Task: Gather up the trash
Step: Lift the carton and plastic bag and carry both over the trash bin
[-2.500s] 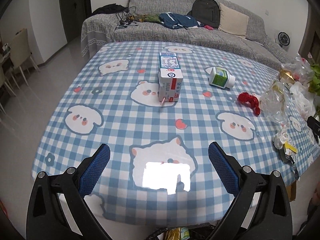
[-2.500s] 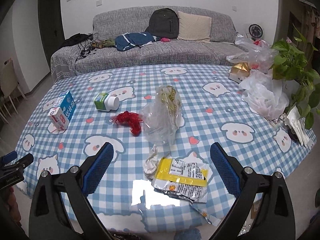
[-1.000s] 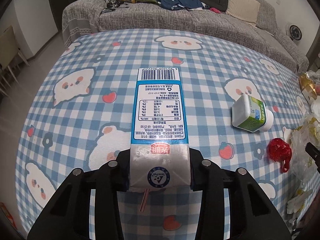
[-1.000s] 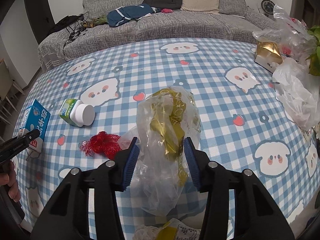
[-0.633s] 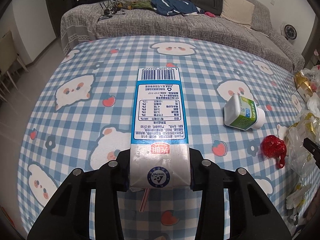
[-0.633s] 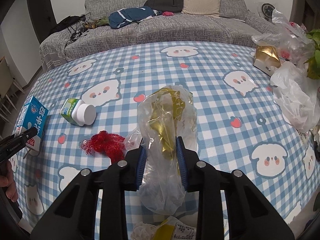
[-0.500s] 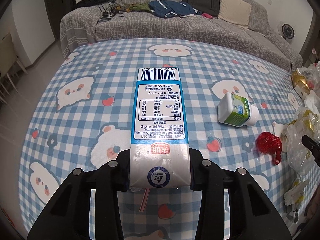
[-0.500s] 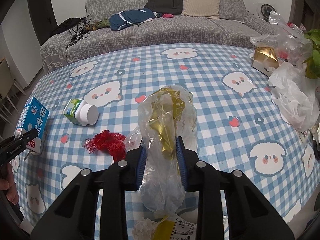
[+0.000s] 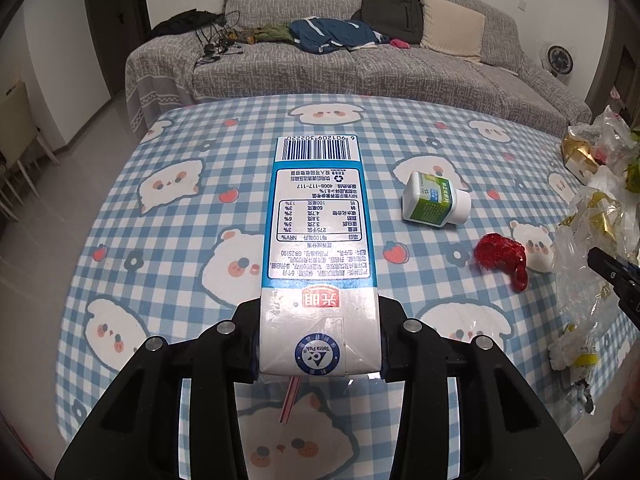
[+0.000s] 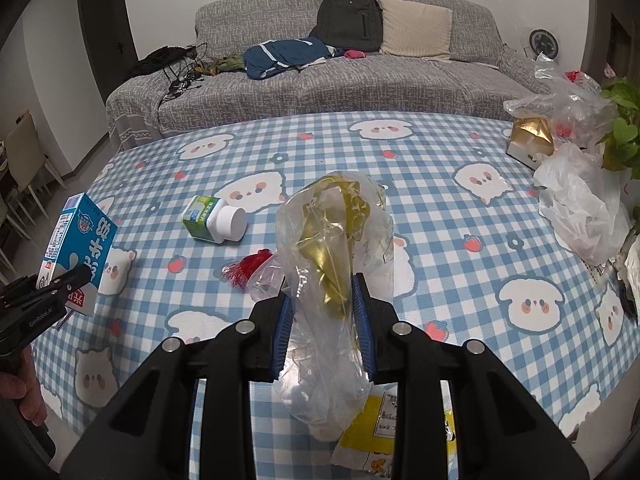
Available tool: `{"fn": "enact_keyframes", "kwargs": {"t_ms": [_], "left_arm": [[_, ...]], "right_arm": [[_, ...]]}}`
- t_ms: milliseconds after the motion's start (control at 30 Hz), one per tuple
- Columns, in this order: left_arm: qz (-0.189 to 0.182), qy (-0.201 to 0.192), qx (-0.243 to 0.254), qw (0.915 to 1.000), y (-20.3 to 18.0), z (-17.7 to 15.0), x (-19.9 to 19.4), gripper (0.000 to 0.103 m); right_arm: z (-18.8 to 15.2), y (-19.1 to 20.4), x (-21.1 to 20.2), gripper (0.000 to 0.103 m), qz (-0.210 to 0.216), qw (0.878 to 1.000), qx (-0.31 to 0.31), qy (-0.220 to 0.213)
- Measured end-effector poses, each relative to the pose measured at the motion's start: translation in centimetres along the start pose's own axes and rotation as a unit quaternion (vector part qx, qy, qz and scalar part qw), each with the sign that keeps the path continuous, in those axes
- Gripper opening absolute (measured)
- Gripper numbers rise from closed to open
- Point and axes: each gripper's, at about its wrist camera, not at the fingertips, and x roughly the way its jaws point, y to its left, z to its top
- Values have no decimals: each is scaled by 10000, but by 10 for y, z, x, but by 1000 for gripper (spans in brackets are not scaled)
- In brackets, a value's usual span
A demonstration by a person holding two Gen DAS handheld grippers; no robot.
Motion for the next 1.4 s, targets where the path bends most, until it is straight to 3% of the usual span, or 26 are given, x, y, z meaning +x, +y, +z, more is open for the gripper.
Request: {"fn": "enact_keyframes", "kwargs": {"t_ms": [533,1400], "left_arm": [[-35,-52,14,10000,0,-49,-44,39],[-70,-100,82,9999,-9,-133,-110,39]], "right_arm": [[-35,32,-56,27,159,9991,-321,-248],[-118,51,-131,27,326,9976,-484,-380]]}}
